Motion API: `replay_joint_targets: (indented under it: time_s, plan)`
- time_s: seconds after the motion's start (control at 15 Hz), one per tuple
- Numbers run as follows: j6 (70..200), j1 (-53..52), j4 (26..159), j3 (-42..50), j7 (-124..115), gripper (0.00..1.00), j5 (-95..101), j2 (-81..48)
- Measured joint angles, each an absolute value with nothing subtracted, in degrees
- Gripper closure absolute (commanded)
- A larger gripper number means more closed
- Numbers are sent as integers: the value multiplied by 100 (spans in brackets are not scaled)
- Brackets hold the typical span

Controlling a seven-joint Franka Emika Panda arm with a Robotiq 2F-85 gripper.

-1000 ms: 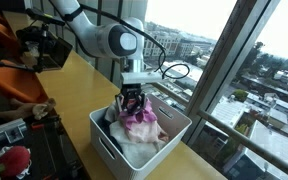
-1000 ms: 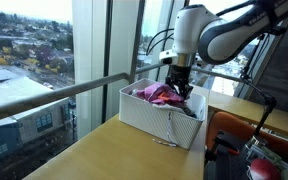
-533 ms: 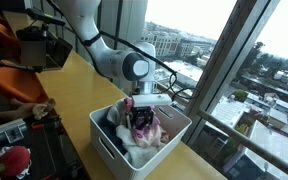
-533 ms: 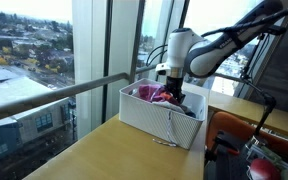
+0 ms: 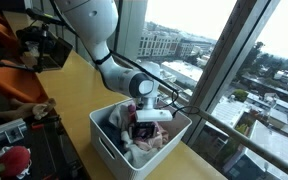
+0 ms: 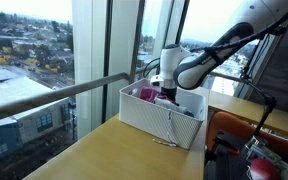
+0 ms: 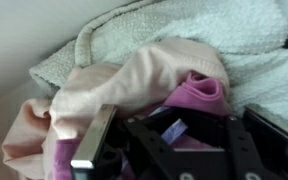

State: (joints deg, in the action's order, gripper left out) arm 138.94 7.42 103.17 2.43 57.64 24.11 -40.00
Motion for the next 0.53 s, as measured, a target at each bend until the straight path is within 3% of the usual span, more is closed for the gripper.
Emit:
replay_joint_targets:
  time_s: [0.13,0.2,0.27,0.53]
  plan:
    - [13884,749,10322,243,5764,100,2406,-4012]
    - [13882,749,10340,243,5764,75,2406,-3993]
    - [13882,744,10394,243,5760,74,2406,-3946]
    - [13883,668,11059,243,5578,46,2459,-3324]
